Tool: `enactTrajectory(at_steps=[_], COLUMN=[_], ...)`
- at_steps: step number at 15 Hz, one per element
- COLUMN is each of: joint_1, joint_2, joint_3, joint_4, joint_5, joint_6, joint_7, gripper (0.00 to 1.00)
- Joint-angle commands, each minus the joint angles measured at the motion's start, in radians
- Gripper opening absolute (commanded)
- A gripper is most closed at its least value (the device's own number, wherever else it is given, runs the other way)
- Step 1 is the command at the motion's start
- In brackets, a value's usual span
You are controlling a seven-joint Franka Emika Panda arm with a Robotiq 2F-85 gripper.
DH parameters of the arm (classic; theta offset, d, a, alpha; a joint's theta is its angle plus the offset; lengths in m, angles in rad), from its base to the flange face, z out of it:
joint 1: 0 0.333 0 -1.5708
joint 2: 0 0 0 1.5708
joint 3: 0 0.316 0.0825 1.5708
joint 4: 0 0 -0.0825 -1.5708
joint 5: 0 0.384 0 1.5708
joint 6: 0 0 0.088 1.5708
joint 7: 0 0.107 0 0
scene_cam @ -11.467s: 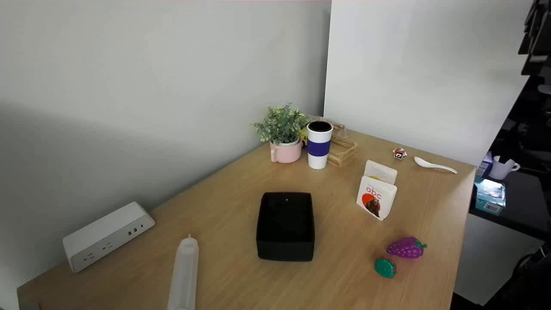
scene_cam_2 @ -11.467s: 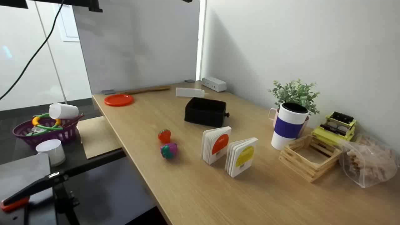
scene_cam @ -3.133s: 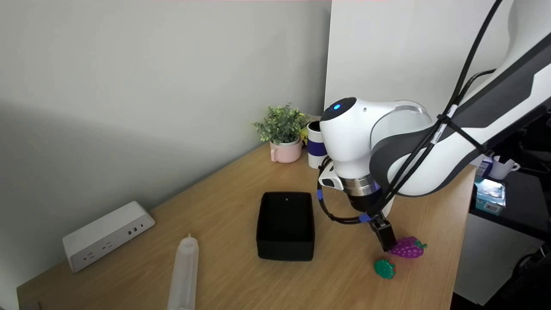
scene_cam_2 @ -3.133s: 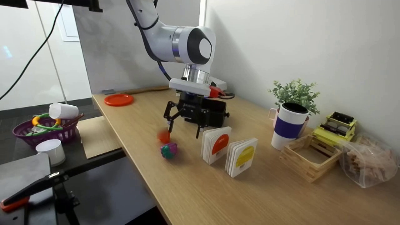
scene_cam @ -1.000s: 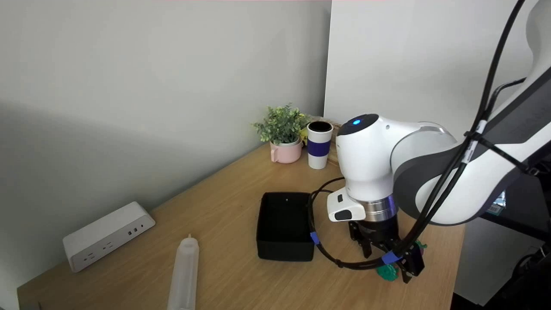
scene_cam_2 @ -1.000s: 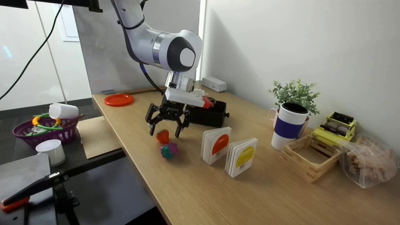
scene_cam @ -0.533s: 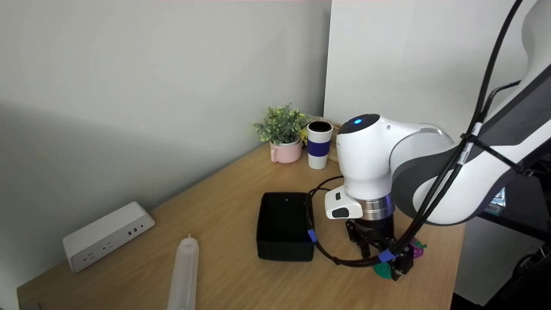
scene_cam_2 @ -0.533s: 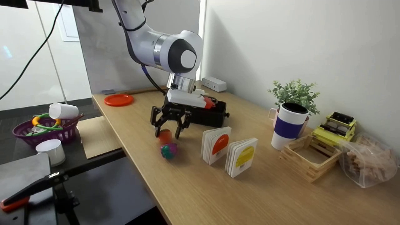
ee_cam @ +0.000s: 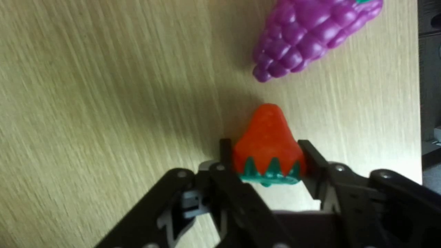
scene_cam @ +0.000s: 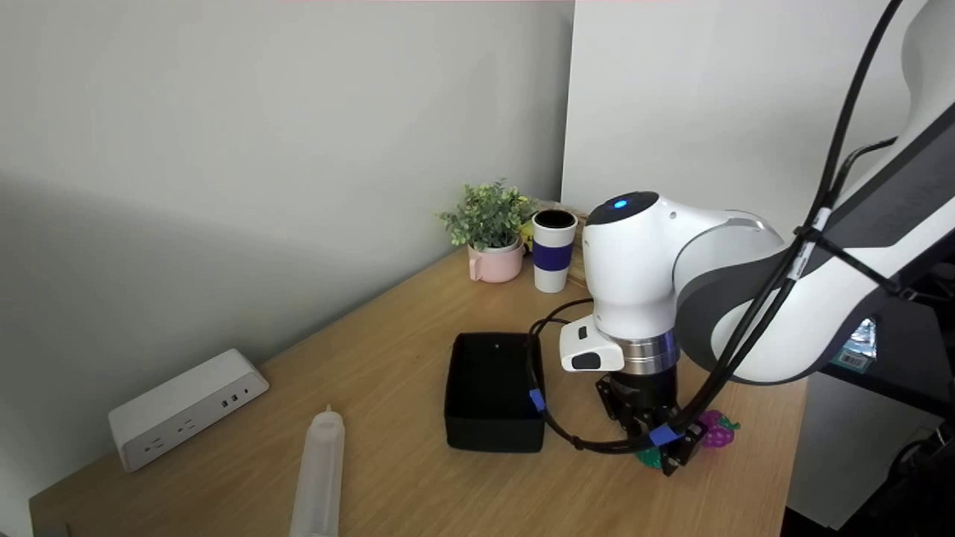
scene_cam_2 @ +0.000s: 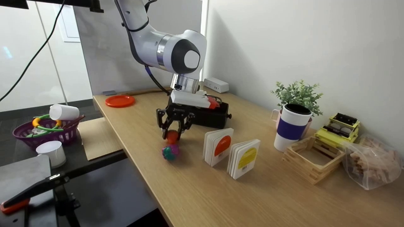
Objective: Put the green and the purple objects in the black bowl
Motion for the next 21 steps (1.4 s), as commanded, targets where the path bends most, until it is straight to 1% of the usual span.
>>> enactTrajectory(at_steps=[1,5,9,13,17,18,21], joint_1=[0.017,0.03,0.058,0.081,0.081,0.073,0.073], joint_2=[0.003,-0.047,-0.113,-0.205,-0.291,-0.228,-0.267], joint_3=[-0.007,-0.012,-0.02,-0.025,-0.019,-0.006,-0.007], joint_4=[-0.003,-0.036,-0.07,-0.11,-0.145,-0.092,-0.115], joint_5=[-0.011,-0.031,-0.069,-0.121,-0.154,-0.131,-0.131], joint_6=[0.003,0.002,0.002,-0.004,-0.018,-0.009,-0.013], joint_7=[0.037,0.099,0.188,0.296,0.347,0.321,0.326], gripper=[0.24,0.24,0.24,0.24,0.24,0.49,0.49])
